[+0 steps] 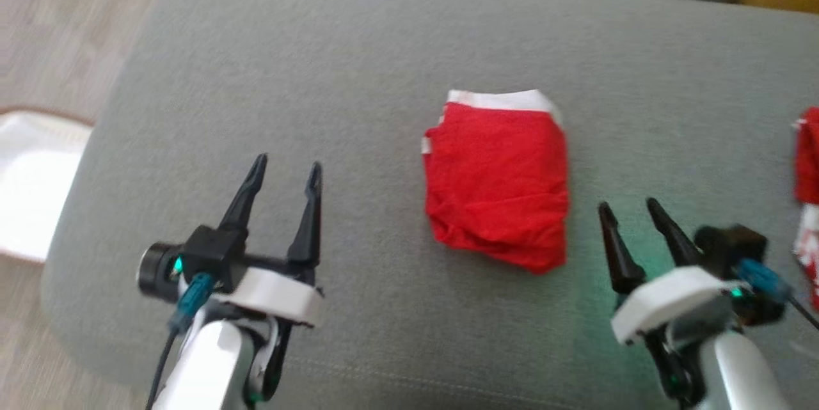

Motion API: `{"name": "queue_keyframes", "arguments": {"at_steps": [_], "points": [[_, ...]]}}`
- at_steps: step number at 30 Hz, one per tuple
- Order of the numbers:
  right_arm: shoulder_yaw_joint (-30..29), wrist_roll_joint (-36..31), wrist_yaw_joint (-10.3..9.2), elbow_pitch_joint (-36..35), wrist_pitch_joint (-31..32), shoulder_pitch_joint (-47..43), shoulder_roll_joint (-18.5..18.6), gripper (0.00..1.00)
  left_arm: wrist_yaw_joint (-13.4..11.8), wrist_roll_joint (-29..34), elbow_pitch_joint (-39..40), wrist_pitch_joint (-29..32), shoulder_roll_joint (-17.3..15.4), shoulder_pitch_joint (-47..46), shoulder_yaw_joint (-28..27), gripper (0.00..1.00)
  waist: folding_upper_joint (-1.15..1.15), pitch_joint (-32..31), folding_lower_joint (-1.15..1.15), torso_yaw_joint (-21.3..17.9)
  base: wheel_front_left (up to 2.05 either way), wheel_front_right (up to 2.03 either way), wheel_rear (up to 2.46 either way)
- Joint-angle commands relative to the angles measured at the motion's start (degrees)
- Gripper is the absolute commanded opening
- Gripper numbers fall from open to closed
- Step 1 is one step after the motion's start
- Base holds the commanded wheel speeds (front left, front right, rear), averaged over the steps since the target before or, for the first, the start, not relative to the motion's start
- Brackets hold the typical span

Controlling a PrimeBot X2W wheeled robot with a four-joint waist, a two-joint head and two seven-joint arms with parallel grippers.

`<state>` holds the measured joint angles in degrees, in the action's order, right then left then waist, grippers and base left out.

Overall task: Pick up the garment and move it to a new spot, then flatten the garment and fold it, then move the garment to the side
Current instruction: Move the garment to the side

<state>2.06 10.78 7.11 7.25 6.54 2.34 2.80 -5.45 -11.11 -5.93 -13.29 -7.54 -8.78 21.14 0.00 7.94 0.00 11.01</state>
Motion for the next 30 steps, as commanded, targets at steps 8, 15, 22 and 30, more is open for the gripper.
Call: {"name": "queue_keyframes", "arguments": {"at_steps": [8, 15, 22, 30], "points": [[4.8, 1.1, 0.37, 11.3, -0.7, 10.5, 1.0, 1.00, 0.3, 1.1, 0.8, -1.6, 1.6, -5.7, -1.3, 1.00, 0.00, 4.7, 0.00, 5.3, 0.00, 0.00, 0.00], [5.4, 2.1, 0.37, 18.1, 1.8, 12.7, 0.8, 0.94, 0.4, 1.6, 1.3, -1.7, 2.3, -5.8, -1.7, 1.00, 0.00, 5.1, 0.00, 5.8, 0.00, 0.00, 0.00], [7.9, 2.2, 0.37, 18.5, 2.4, 14.3, 0.9, 0.00, 0.5, 2.4, 1.6, -1.7, 2.4, -5.6, -2.7, 1.00, 0.00, 5.7, 0.00, 4.0, 0.00, 0.00, 0.00], [11.5, 0.6, 0.37, 13.4, 1.5, 13.6, 3.8, 0.00, 0.7, 3.3, 1.9, -1.7, 1.8, -5.8, -4.0, 1.00, 0.00, 6.3, 0.00, -4.0, 0.00, 0.00, 0.00]]}}
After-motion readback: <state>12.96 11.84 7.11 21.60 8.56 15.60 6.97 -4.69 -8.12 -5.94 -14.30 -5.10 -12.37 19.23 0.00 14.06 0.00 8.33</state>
